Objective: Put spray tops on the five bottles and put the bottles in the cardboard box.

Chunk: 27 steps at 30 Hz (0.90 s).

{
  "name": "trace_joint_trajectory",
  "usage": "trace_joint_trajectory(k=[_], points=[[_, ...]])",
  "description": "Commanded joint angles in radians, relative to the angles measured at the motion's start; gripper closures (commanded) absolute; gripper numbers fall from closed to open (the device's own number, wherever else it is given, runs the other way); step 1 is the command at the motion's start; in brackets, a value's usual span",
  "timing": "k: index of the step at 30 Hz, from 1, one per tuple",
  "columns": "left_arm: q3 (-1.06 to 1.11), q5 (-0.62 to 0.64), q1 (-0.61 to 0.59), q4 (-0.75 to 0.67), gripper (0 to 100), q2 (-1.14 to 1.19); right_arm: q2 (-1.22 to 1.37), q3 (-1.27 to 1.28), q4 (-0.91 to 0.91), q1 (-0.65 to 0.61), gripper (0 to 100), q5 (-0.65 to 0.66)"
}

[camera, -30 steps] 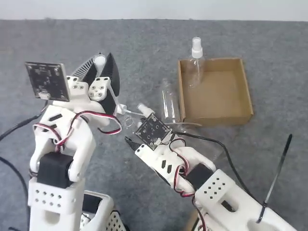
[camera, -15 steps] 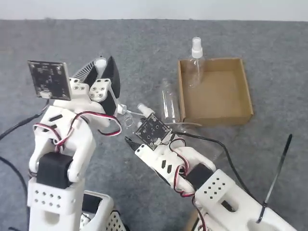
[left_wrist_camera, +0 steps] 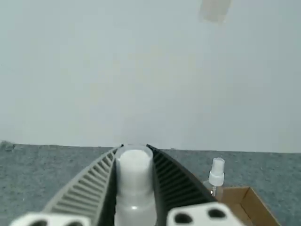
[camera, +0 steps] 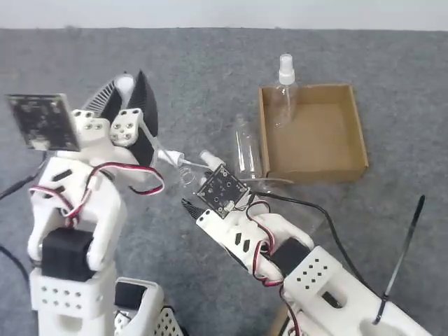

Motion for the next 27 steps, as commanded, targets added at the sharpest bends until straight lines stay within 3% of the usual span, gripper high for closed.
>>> trace_joint_trajectory(k=[1, 9, 19, 27], points=[[0.031, 0.002, 0.008, -0.011, 99, -0.02, -0.036, -0.006, -0.022, 0.002, 99.3, -0.009], [0.117, 0.002, 0.117, -0.009, 99, -0.028, -0.036, -0.006, -0.022, 0.002, 99.3, -0.009], [0.219, 0.006, 0.121, 0.091, 99, -0.063, -0.036, 0.037, -0.039, 0.007, 99.3, -0.009], [0.363, 0.054, 0.12, 0.061, 99, -0.219, -0.036, 0.091, -0.303, 0.008, 99.3, -0.097]])
